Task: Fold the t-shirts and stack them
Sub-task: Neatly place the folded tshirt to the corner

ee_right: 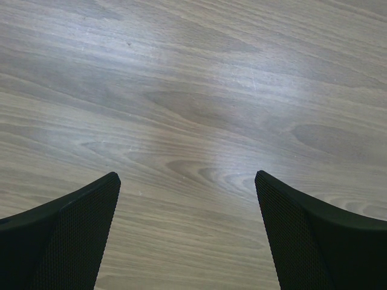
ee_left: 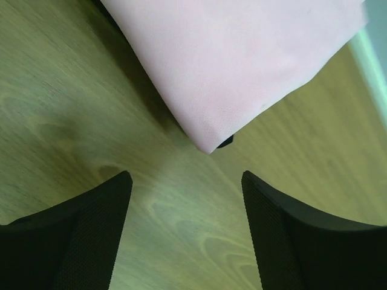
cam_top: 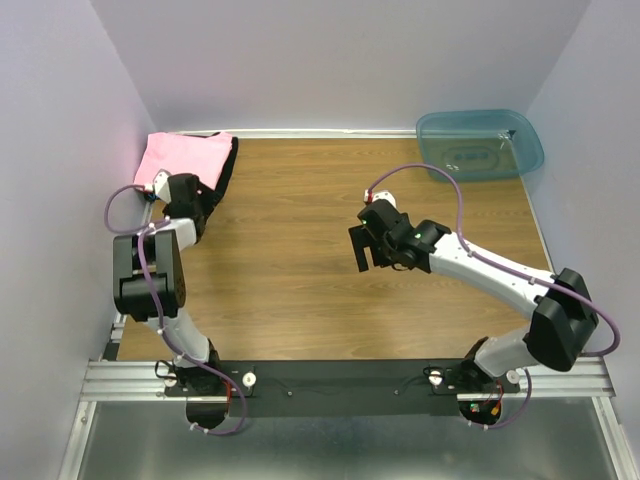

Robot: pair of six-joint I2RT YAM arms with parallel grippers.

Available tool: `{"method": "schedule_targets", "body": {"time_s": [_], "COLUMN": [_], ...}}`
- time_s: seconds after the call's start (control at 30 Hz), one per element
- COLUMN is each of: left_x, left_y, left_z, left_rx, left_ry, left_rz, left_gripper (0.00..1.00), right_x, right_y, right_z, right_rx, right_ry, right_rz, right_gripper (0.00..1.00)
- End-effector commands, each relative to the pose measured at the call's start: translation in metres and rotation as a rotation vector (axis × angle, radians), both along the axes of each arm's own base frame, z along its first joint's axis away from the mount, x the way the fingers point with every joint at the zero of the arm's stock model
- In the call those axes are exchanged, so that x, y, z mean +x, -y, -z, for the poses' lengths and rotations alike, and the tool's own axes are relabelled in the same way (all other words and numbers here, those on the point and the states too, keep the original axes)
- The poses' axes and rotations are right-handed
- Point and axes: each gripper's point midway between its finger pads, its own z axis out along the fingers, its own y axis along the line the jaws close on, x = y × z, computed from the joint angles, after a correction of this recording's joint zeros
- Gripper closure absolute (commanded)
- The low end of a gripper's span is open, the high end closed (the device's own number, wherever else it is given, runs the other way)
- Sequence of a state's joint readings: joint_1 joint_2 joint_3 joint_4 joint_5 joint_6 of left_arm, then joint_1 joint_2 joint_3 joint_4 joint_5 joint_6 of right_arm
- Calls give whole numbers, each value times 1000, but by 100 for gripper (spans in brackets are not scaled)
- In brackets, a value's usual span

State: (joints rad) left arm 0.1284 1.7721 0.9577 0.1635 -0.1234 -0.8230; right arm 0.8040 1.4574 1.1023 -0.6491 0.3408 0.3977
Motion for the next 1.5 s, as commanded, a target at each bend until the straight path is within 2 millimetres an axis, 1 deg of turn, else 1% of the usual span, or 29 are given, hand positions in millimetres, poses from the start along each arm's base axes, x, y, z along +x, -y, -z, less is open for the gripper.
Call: {"method": "schedule_targets", "body": {"time_s": [0.0,0.07,0.17,0.2,0.23,0.27,0.33,0.47,0.5,0.67,0.8,0.83,0.97,1.0,1.03,1.07,1.1,1.13,1.17,1.2,1.4,1.47], "left_x": [16,18,21,19,20,22,27,32,32,30,33,36,40,40,41,42,42,43,43,44,46,46], "left_y": [-9,-10,-7,-11,-6,-5,-4,-5,-5,-7,-6,-5,-7,-5,-4,-2,1,3,5,8,24,30], "left_z": [-64,-68,-54,-48,-46,-40,-38,-33,-29,-25,-16,-17,-13,-12,-13,-14,-16,-19,-20,-23,-33,-33], "left_rx": [-94,-106,-171,-183,-208,-224,-233,-247,-250,-273,-300,-303,-313,-322,-329,-338,-348,-350,-358,-363,-421,-430], "left_ry": [336,370,367,367,369,371,375,368,361,354,339,343,340,338,341,343,349,354,357,361,381,377], "left_rz": [-72,-65,-51,-67,-43,-37,-23,-26,-30,-56,-58,-56,-68,-61,-57,-52,-45,-40,-32,-21,11,21], "left_gripper": [21,21,23,24,25,29,33,33,33,33,33,33,38,44,46,54,78,85,89,95,97,97], "right_x": [-1,-3,-3,-3,-3,-3,-3,-5,-5,-3,-2,-2,-1,-1,0,0,1,1,1,1,4,4], "right_y": [11,13,13,14,14,14,15,16,17,17,17,17,17,17,17,18,17,17,17,17,17,17], "right_z": [-9,-7,-8,-8,-8,-8,-10,-3,-3,-5,-5,-4,-6,-6,-7,-6,-7,-6,-5,-5,-5,-4], "right_rx": [13,13,21,18,17,18,17,6,6,0,-8,-13,-15,-15,-15,-19,-20,-22,-23,-24,-33,-35], "right_ry": [34,32,35,36,36,37,43,27,27,35,37,35,42,42,44,44,44,43,39,40,40,38], "right_rz": [52,57,65,66,65,68,72,69,70,70,64,60,58,56,55,55,54,54,51,51,49,45], "right_gripper": [0,0,0,0,0,0,0,0,0,0,0,0,0,0,0,0,0,0,0,0,0,0]}}
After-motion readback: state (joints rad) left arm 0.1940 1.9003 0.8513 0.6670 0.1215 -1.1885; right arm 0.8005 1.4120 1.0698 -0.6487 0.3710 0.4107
